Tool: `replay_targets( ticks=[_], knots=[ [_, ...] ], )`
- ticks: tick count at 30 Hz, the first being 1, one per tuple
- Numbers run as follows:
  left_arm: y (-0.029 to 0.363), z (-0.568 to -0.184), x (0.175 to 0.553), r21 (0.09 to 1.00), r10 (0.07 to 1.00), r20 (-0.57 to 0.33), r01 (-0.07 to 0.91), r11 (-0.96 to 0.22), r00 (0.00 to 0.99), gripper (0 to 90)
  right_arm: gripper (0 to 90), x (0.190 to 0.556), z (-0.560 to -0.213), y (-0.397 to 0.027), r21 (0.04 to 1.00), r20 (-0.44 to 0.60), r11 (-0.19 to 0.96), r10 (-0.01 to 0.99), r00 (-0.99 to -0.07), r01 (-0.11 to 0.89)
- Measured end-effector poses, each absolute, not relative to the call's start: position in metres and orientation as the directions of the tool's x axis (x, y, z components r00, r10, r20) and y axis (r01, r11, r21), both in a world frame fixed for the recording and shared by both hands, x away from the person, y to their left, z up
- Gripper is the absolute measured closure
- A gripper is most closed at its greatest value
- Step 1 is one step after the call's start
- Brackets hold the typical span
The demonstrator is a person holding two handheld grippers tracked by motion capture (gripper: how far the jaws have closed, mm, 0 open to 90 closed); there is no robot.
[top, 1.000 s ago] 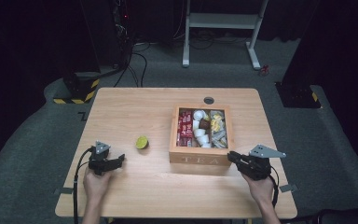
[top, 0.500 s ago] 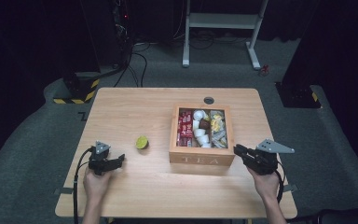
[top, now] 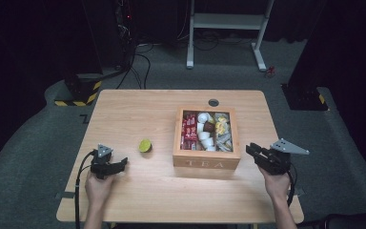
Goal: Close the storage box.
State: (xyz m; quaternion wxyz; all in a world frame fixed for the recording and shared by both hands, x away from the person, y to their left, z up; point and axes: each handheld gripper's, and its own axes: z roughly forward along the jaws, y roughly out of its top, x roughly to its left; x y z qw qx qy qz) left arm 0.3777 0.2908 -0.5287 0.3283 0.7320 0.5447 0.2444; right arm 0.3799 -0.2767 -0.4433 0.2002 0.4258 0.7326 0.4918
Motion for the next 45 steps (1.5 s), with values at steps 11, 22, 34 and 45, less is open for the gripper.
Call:
replay_targets(
  ticks=[11,22,34,45],
  knots=[
    [0.291,-0.529,0.378,0.747,0.958,0.0,0.636,-0.191,0.286,24.9,70.4,0.39,-0.452,-0.289,0.888,0.152,0.11,0.848,-0.509,0.447],
    [0.291,-0.529,0.378,0.748,0.958,-0.004,0.637,-0.187,0.286,25.3,67.1,0.4,-0.465,-0.297,0.878,0.173,0.069,0.877,-0.448,0.474],
    [0.291,-0.529,0.378,0.748,0.959,-0.003,0.636,-0.187,0.285,25.4,65.2,0.416,-0.486,-0.3,0.843,0.18,0.055,0.909,-0.377,0.536],
    [0.292,-0.529,0.378,0.748,0.961,-0.008,0.639,-0.178,0.277,25.2,61.1,0.425,-0.498,-0.295,0.819,0.111,0.102,0.938,-0.33,0.565]
  ],
)
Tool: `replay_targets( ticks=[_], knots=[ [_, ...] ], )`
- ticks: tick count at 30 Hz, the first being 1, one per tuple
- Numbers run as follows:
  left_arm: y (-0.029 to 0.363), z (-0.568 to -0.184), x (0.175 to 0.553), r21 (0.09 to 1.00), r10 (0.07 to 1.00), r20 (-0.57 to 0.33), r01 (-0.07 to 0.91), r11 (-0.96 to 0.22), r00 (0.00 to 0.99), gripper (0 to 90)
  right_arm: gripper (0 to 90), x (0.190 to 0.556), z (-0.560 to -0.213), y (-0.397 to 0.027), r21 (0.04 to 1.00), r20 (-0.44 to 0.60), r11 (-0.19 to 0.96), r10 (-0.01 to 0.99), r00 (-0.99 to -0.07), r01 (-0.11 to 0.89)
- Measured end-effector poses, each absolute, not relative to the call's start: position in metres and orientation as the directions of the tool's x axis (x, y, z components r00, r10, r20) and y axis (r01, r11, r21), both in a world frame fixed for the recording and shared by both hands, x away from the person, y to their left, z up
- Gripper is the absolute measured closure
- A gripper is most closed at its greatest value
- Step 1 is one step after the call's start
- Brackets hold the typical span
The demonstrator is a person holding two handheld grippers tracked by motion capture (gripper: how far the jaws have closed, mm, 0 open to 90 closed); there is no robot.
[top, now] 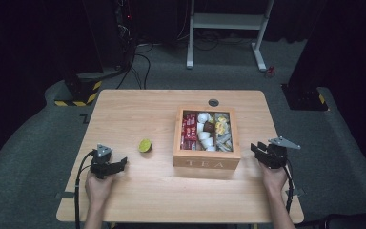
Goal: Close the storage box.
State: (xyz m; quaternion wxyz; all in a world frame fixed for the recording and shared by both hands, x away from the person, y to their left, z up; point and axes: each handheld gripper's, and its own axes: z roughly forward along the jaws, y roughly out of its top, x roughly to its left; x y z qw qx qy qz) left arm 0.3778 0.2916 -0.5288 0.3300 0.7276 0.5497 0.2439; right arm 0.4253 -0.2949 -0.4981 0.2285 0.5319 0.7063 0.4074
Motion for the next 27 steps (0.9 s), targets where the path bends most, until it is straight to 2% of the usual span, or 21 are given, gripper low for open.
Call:
replay_targets(
  ticks=[12,27],
  knots=[
    [0.291,-0.529,0.378,0.747,0.961,-0.008,0.641,-0.177,0.276,25.2,56.4,0.432,-0.509,-0.29,0.8,0.042,0.144,0.955,-0.294,0.582],
    [0.291,-0.529,0.378,0.747,0.961,-0.001,0.639,-0.183,0.276,24.9,50.4,0.436,-0.52,-0.286,0.763,0.005,0.175,0.961,-0.276,0.622]
  ],
)
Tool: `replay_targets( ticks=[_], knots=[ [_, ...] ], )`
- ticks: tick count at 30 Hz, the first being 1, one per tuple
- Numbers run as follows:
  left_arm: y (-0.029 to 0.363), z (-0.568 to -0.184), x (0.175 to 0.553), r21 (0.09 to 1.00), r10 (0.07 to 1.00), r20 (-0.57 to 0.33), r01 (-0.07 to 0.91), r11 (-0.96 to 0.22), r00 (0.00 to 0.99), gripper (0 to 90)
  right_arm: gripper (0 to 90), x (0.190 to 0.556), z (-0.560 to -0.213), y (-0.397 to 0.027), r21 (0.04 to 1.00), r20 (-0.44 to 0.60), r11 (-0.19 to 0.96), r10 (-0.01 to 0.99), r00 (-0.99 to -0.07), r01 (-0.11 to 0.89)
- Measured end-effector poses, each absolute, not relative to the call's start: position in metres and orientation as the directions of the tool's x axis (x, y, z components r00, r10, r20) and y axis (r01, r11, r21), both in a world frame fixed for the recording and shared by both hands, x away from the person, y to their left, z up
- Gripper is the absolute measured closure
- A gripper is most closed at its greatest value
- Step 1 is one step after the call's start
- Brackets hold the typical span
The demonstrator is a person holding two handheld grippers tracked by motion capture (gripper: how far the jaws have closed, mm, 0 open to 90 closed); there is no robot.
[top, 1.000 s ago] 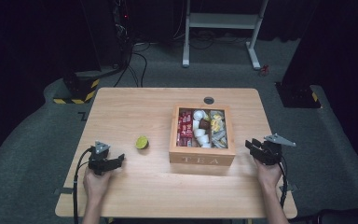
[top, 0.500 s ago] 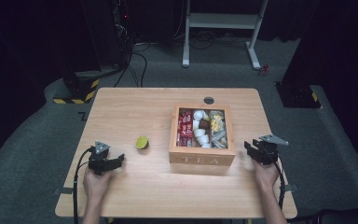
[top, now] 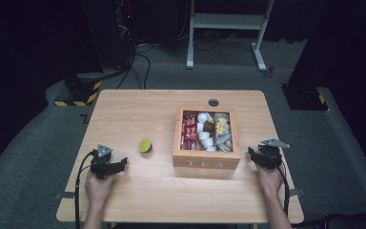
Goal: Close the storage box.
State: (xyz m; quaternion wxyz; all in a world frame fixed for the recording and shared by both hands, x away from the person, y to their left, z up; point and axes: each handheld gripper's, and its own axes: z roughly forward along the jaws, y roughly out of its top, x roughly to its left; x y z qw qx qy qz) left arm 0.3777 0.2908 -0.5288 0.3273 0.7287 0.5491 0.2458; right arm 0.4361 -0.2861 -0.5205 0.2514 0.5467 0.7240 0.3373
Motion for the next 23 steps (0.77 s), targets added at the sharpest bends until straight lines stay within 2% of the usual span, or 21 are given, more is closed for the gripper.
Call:
replay_targets(
  ticks=[4,7,23],
  knots=[
    [0.2909,-0.5288,0.3778,0.747,0.961,0.002,0.638,-0.186,0.278,24.8,43.2,0.4398,-0.522,-0.283,0.736,-0.023,0.212,0.957,-0.29,0.643],
    [0.2905,-0.5287,0.3781,0.745,0.961,0.005,0.64,-0.189,0.277,24.7,39.2,0.4401,-0.5221,-0.2832,0.732,-0.016,0.189,0.965,-0.261,0.655],
    [0.2882,-0.5289,0.3774,0.743,0.954,0.001,0.638,-0.202,0.301,22.3,39.1,0.4402,-0.5222,-0.2834,0.731,-0.015,0.186,0.966,-0.257,0.656]
  ],
)
